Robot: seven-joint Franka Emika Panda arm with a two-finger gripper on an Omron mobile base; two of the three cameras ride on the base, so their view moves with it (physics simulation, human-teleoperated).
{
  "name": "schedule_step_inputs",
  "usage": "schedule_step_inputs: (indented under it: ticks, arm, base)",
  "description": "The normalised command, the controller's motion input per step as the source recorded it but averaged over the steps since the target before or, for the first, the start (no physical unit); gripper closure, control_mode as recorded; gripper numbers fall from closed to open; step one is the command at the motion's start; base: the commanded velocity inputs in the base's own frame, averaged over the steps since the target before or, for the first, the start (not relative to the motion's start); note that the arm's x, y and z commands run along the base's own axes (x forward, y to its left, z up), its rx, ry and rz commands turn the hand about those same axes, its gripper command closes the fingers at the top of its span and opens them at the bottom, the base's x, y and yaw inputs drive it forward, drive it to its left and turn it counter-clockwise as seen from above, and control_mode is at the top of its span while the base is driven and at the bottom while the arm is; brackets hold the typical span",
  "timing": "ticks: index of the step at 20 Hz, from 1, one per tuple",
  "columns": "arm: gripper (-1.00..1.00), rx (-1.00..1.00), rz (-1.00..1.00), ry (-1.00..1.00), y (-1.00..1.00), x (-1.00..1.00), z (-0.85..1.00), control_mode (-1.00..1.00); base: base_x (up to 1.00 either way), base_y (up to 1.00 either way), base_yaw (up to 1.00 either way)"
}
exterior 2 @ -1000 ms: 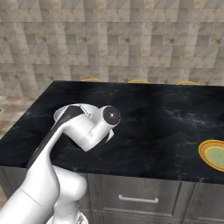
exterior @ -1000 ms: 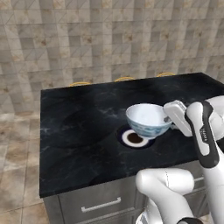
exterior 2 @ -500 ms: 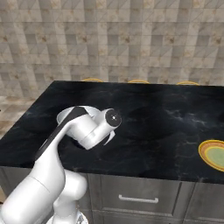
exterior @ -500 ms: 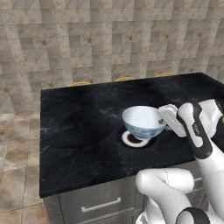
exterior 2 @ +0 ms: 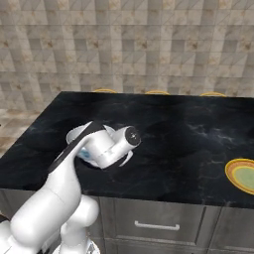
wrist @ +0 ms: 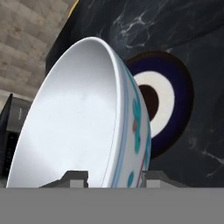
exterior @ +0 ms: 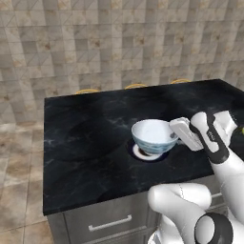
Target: Move the bowls from the cabinet to the plates on the dining table.
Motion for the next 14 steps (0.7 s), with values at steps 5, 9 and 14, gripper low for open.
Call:
schedule_step_inputs:
  ticks: [5, 9, 14]
  arm:
    - [1.0, 0.0, 0.01, 0.0, 0.0, 0.21, -0.29, -1.0]
    - [1.0, 0.0, 0.0, -0.01, 0.0, 0.3, -0.15, -1.0]
    - [1.0, 0.0, 0.0, 0.0, -0.03, 0.22, -0.06, -1.0]
  base:
    - [0.0, 0.0, 0.0]
    - [0.0, 0.0, 0.0]
    - [0.0, 0.0, 0.0]
